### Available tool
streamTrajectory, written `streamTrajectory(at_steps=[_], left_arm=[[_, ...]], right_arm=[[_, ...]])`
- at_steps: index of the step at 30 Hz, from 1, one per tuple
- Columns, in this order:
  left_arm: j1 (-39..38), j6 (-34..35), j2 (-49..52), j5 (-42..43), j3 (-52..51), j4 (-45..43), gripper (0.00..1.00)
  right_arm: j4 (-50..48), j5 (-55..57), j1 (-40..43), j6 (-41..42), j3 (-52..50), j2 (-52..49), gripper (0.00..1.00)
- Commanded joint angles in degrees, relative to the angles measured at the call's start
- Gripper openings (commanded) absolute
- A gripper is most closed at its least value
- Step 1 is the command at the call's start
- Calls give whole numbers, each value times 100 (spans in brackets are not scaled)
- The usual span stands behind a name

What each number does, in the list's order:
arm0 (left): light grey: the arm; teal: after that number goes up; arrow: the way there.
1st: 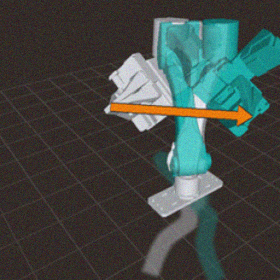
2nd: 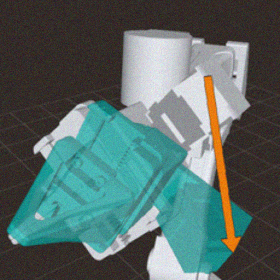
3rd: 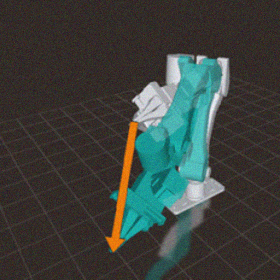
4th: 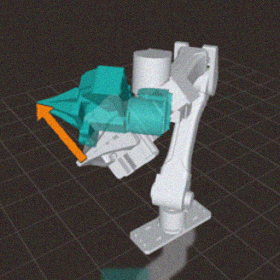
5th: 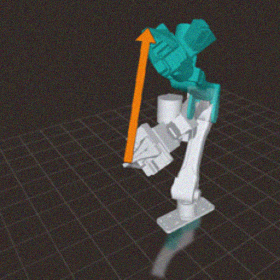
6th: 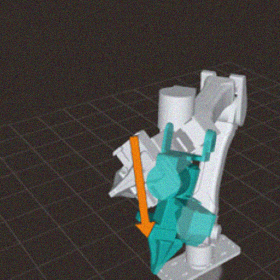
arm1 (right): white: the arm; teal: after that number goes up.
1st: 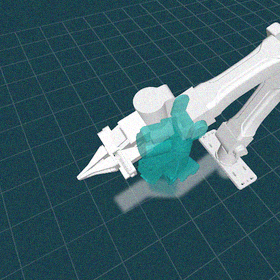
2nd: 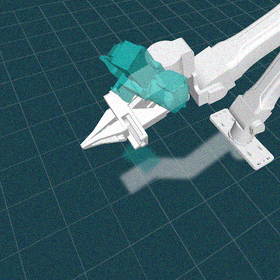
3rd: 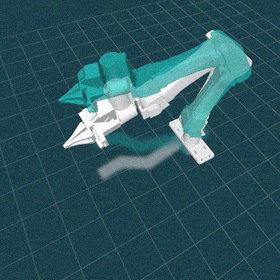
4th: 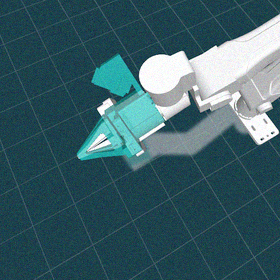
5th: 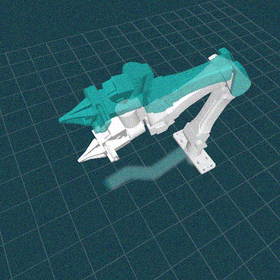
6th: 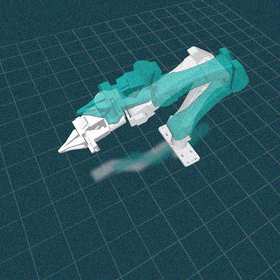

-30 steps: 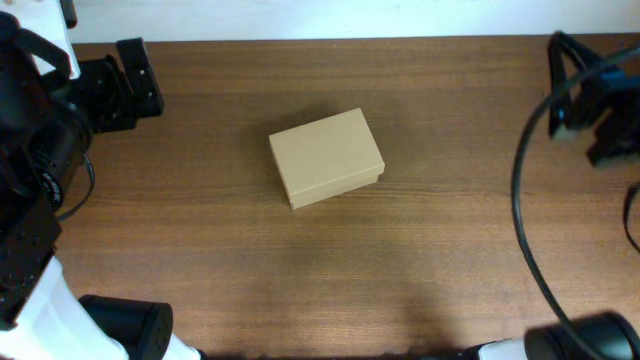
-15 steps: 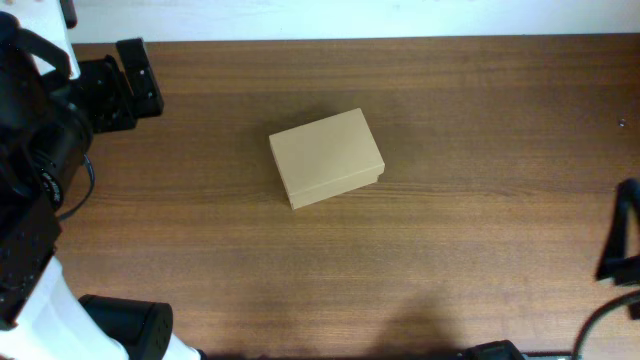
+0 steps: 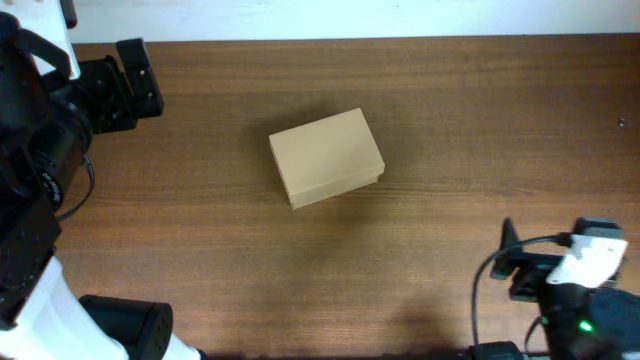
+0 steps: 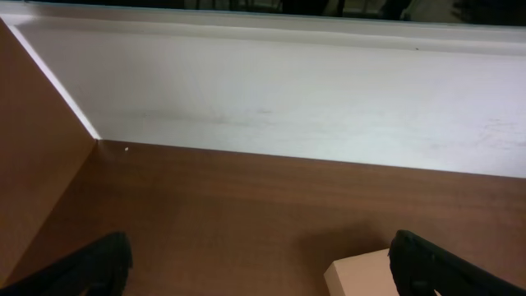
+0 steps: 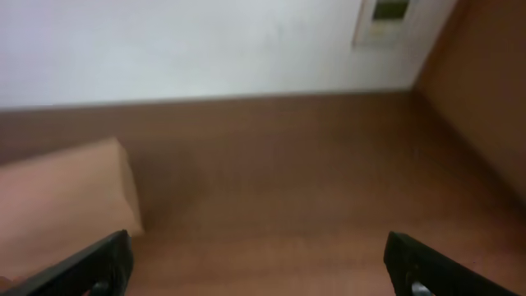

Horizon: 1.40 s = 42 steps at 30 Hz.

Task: Pack container

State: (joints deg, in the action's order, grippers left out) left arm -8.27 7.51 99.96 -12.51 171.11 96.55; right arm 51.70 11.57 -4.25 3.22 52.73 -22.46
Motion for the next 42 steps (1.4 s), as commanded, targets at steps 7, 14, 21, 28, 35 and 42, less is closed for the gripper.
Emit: streamTrajectory(at_steps=[7, 14, 21, 28, 35, 42], left_arm=[[20, -13, 20, -81, 0, 9, 100], [20, -13, 20, -81, 0, 9, 100], [20, -13, 20, -81, 0, 9, 100], [20, -13, 20, -81, 0, 9, 100], [20, -13, 20, -81, 0, 9, 100], [20, -13, 20, -81, 0, 9, 100]], right_arm=[[-1025, 68, 68, 26, -2232, 1296, 99], [-1521, 70, 503, 24, -3423, 2116, 99], [-2299, 70, 654, 26, -4205, 2232, 99], [-2909, 74, 654, 22, -4605, 2232, 99], [-2929, 92, 654, 22, -4607, 2232, 99], [-2927, 92, 654, 22, -4607, 2232, 99]])
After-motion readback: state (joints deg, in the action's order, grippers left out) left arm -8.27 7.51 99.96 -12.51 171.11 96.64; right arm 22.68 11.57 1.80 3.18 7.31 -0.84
